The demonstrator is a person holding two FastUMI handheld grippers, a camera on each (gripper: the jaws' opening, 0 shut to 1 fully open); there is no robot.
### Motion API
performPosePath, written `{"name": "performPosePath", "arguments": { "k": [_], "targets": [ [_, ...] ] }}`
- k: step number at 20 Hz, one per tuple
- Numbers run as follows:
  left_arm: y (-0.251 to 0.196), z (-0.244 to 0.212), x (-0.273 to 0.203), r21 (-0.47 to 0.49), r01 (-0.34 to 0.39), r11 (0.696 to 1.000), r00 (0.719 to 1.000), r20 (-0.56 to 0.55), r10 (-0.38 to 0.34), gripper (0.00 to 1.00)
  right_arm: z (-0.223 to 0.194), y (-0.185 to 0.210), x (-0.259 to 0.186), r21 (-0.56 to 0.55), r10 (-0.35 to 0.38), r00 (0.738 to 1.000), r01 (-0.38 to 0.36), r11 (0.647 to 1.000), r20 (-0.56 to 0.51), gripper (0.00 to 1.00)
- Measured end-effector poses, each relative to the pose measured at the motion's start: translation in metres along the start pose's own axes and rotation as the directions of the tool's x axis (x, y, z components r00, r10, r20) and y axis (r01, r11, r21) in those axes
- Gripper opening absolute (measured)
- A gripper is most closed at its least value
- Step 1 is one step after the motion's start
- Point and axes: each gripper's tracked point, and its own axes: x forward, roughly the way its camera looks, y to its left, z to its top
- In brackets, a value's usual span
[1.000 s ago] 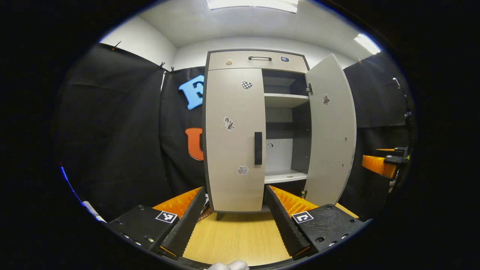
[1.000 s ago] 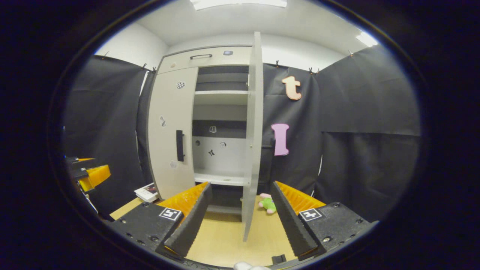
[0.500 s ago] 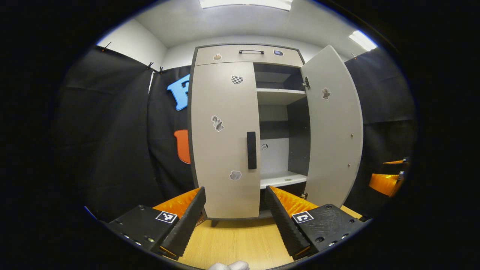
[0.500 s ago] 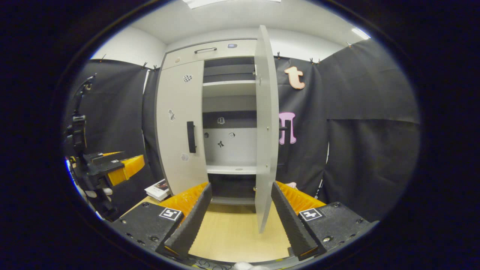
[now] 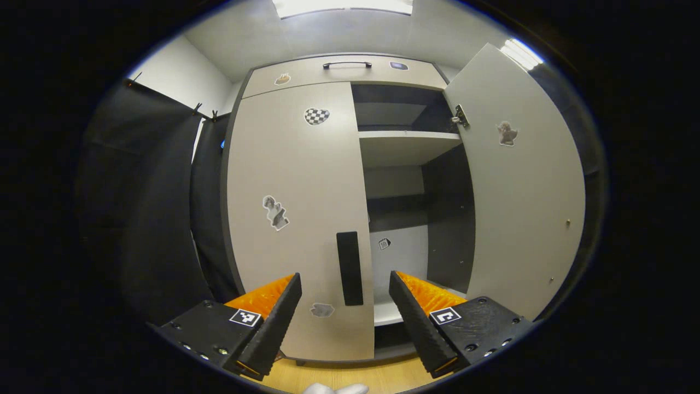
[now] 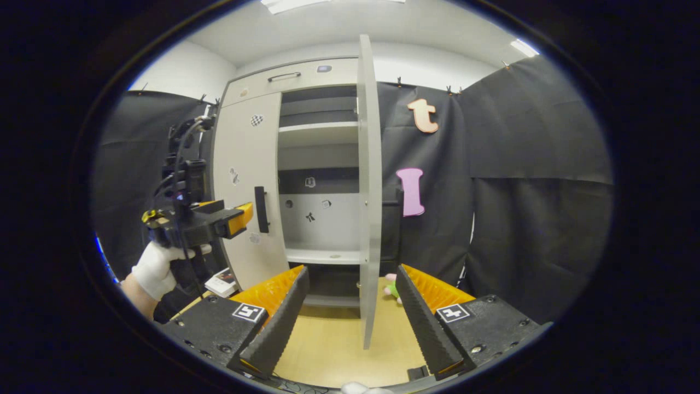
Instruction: Open the right door of the double-door shoe cabinet with the right hand, and open the left door with the left hand.
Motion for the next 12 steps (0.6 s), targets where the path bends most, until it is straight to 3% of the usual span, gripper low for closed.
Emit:
{"name": "performPosePath", "arguments": {
  "k": [4,5,6,8,10,11,12],
  "targets": [
    [0.0,-0.01,0.014,-0.028,-0.027,0.999,0.999,-0.039,0.026,0.96,-0.003,-0.007,0.01,0.006,-0.019,0.999,0.019,1.0,-0.025,0.99],
    [0.001,-0.014,0.015,-0.035,-0.034,0.999,0.998,-0.056,0.032,0.89,-0.004,-0.007,0.012,0.005,-0.022,0.999,0.023,1.0,-0.031,0.99],
    [-0.001,-0.017,0.018,-0.041,-0.029,0.999,0.997,-0.067,0.026,0.96,-0.004,-0.007,0.014,0.003,-0.023,0.999,0.023,1.0,-0.035,0.99],
    [-0.002,-0.022,0.021,-0.049,-0.034,0.998,0.995,-0.096,0.03,0.94,-0.004,-0.006,0.017,-0.004,-0.019,0.999,0.019,1.0,-0.04,0.99],
    [-0.017,-0.013,0.016,-0.06,-0.002,0.998,0.997,-0.074,-0.003,0.88,-0.003,-0.008,0.02,-0.012,-0.022,0.999,0.021,1.0,-0.041,0.99],
    [-0.019,-0.007,0.02,-0.047,-0.003,0.999,0.999,-0.04,0.001,0.6,-0.003,-0.006,0.022,-0.01,-0.02,0.999,0.02,1.0,-0.043,0.99],
    [-0.02,-0.008,0.017,-0.041,0.003,0.999,0.999,-0.041,-0.005,0.7,-0.003,-0.006,0.022,-0.008,-0.016,0.999,0.015,1.0,-0.043,0.99]
  ]
}}
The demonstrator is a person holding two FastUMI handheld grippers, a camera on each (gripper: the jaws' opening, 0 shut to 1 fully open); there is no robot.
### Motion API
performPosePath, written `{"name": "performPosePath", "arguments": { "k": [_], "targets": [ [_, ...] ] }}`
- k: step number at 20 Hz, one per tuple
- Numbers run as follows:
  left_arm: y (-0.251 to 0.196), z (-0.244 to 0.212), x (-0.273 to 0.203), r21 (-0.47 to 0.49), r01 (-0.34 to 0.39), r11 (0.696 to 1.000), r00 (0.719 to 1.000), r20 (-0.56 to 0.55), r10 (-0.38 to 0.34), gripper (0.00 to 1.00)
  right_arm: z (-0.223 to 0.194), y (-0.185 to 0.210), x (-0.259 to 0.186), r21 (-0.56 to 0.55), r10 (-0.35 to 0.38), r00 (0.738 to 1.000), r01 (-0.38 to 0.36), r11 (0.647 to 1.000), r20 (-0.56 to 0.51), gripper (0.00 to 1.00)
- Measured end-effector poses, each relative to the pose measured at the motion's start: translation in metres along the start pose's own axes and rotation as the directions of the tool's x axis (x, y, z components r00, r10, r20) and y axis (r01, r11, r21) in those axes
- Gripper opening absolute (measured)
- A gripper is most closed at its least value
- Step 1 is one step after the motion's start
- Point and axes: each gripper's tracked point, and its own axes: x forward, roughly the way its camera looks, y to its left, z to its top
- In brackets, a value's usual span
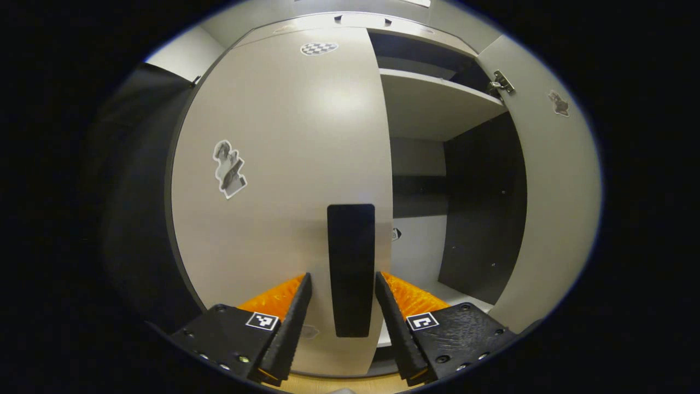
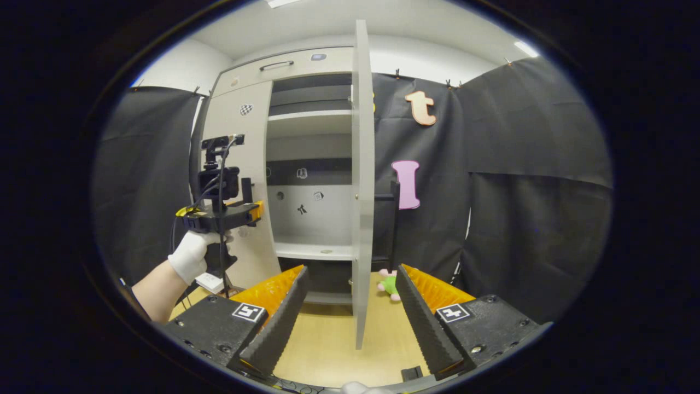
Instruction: Open the right door of the double-door shoe cabinet with the right hand, and open the left door with the left hand.
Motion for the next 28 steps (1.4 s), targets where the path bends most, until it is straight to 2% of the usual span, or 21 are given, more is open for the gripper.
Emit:
{"name": "performPosePath", "arguments": {
  "k": [3,4,5,7,9,17,28],
  "targets": [
    [-0.001,0.0,0.002,0.006,0.012,1.0,1.0,0.001,-0.012,0.3,0.002,0.004,0.003,-0.001,0.013,1.0,-0.013,1.0,0.001,0.99],
    [0.0,-0.001,0.003,0.001,0.01,1.0,1.0,-0.002,-0.01,0.3,0.003,0.008,0.003,-0.004,0.019,1.0,-0.019,1.0,0.003,0.99],
    [0.002,-0.004,0.009,-0.009,0.007,1.0,1.0,-0.01,-0.007,0.12,0.005,0.011,0.002,-0.009,0.024,1.0,-0.024,1.0,0.007,0.99],
    [0.003,-0.004,0.004,-0.027,-0.002,1.0,1.0,-0.014,0.002,0.11,0.007,0.013,0.002,-0.014,0.032,0.999,-0.031,0.999,0.012,0.99],
    [0.002,-0.002,0.004,-0.023,0.003,1.0,1.0,-0.025,-0.004,0.05,0.006,0.017,-0.002,-0.014,0.037,0.999,-0.037,0.999,0.013,0.99],
    [0.005,0.001,-0.028,-0.048,0.042,0.998,0.999,-0.032,-0.043,0.05,0.002,0.025,-0.018,-0.013,0.059,0.998,-0.059,0.998,0.021,0.99],
    [0.046,0.002,-0.109,-0.039,0.05,0.998,0.998,-0.042,-0.052,0.04,-0.006,0.064,-0.039,-0.014,0.14,0.99,-0.14,0.99,0.018,0.99]
  ]
}}
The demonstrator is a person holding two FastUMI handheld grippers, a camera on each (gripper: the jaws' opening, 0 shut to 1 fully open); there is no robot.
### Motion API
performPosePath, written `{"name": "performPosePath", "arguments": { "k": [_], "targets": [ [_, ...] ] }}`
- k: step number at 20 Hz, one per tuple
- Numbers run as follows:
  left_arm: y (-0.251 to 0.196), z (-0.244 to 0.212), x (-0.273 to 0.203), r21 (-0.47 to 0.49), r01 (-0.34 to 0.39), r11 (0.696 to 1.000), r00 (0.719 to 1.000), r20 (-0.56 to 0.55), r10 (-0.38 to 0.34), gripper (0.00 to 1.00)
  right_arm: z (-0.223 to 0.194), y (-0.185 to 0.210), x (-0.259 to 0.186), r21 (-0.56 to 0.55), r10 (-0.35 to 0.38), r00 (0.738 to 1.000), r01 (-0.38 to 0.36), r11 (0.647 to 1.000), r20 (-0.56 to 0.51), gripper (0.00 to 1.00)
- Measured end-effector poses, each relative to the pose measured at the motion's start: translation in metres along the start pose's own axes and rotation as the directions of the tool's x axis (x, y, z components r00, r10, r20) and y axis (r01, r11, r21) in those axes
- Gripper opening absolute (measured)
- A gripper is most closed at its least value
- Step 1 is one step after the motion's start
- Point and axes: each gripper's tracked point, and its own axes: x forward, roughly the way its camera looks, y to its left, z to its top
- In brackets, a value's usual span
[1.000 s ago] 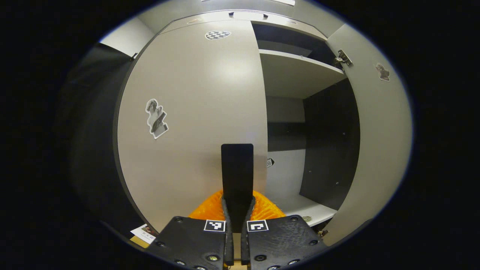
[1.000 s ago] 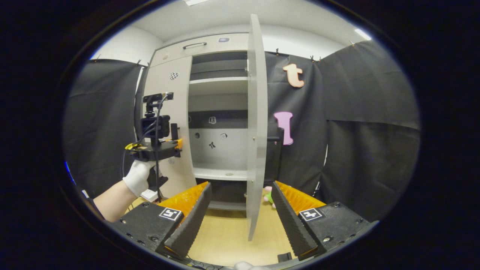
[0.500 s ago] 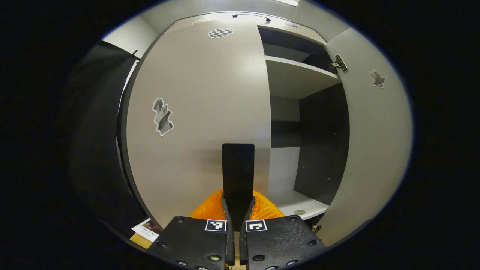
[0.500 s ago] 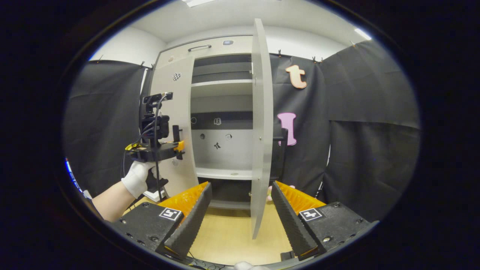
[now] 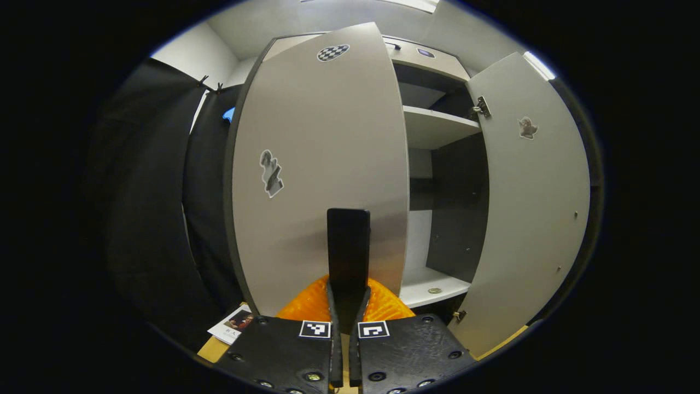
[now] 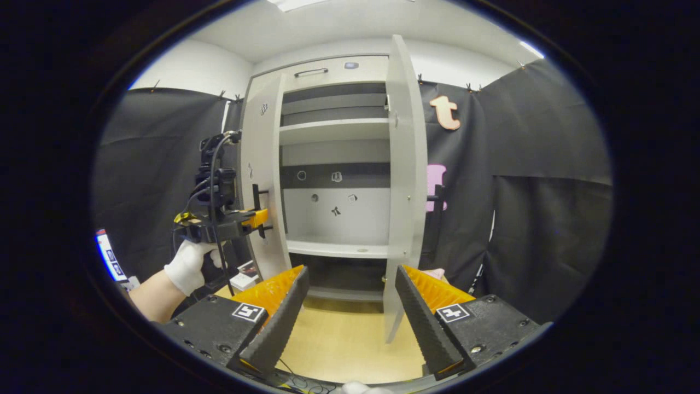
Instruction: Open the right door of the double-door shoe cabinet with the right hand, and open the left door with the left hand.
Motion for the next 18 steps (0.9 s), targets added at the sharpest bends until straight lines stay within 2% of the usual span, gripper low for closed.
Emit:
{"name": "performPosePath", "arguments": {
  "k": [7,11,18],
  "targets": [
    [0.057,-0.003,-0.052,0.004,-0.034,0.999,0.999,-0.001,0.034,0.03,0.0,0.006,0.001,0.016,0.031,0.999,-0.031,0.999,0.009,0.99],
    [0.092,-0.006,-0.068,0.015,-0.062,0.998,0.998,0.003,0.062,0.0,-0.005,0.038,-0.008,0.013,0.061,0.998,-0.061,0.998,0.012,0.99],
    [0.14,-0.004,-0.08,0.046,-0.092,0.995,0.996,0.005,0.091,0.0,-0.003,0.055,-0.009,0.011,0.087,0.996,-0.087,0.996,0.016,0.99]
  ]
}}
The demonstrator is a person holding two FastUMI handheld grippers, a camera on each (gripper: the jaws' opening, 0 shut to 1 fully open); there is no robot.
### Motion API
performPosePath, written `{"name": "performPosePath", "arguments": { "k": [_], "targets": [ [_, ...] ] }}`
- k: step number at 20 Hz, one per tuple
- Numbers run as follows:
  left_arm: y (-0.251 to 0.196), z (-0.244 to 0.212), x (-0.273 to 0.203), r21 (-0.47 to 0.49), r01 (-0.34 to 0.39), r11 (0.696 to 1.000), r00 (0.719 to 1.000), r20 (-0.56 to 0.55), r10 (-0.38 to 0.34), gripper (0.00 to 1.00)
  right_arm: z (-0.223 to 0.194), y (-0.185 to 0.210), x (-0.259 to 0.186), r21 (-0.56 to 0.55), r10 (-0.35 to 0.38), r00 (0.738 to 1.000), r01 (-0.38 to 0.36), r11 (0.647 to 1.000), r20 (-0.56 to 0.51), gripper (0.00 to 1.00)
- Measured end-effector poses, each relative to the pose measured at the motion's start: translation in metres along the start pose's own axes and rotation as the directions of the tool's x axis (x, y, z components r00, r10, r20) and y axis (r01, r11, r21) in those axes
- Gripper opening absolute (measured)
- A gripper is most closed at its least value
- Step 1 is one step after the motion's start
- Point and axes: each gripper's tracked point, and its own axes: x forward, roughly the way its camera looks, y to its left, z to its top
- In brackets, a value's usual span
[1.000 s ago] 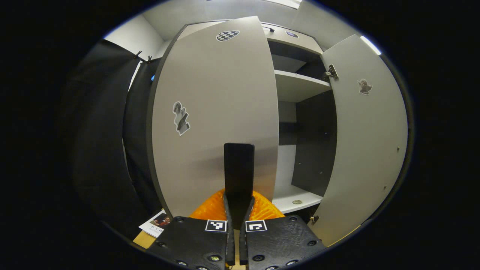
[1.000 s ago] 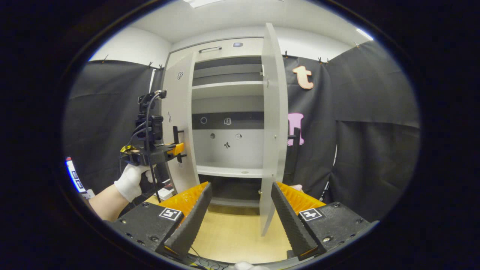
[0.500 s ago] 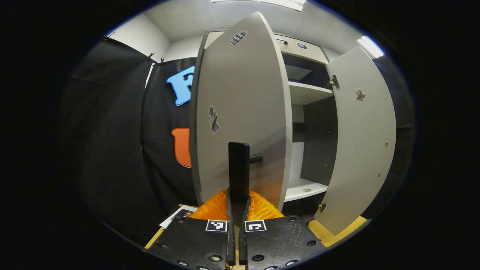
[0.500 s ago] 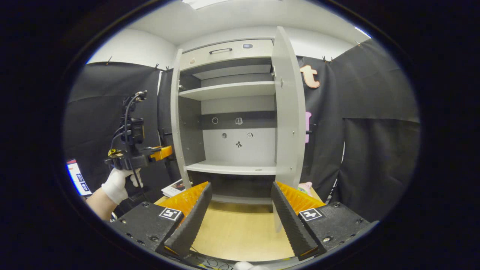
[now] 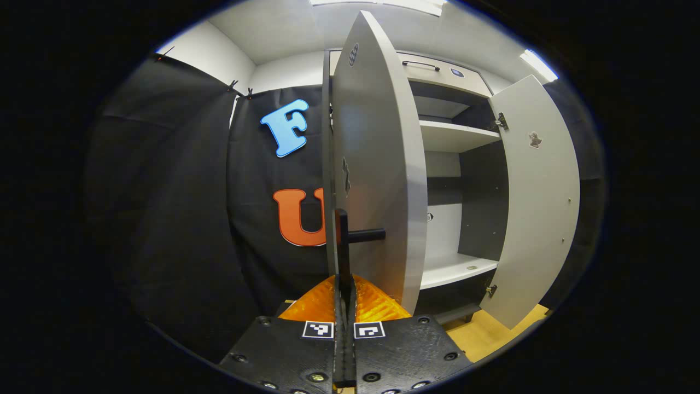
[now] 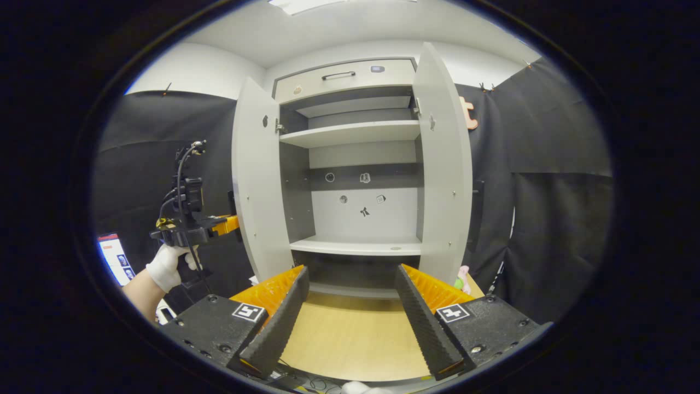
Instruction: Open the right door of the double-door shoe cabinet with the right hand, and open the left door with the left hand.
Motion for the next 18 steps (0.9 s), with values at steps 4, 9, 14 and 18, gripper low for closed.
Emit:
{"name": "performPosePath", "arguments": {
  "k": [4,9,14,18],
  "targets": [
    [0.037,0.005,-0.004,-0.028,-0.043,0.999,0.999,0.028,0.044,0.0,0.0,0.005,0.001,0.001,0.002,1.0,-0.002,1.0,-0.001,0.99],
    [0.044,0.003,-0.001,-0.021,0.001,1.0,1.0,0.021,-0.001,0.0,0.002,0.016,0.004,-0.013,0.01,1.0,-0.01,1.0,-0.001,0.99],
    [0.046,-0.001,-0.01,0.006,-0.026,1.0,1.0,0.001,0.026,0.0,0.001,0.022,0.002,-0.022,0.005,1.0,-0.005,1.0,-0.003,0.99],
    [0.047,-0.013,-0.033,0.023,-0.034,0.999,0.999,-0.035,0.035,0.03,0.002,0.019,-0.004,-0.022,-0.018,1.0,0.018,1.0,0.004,0.99]
  ]
}}
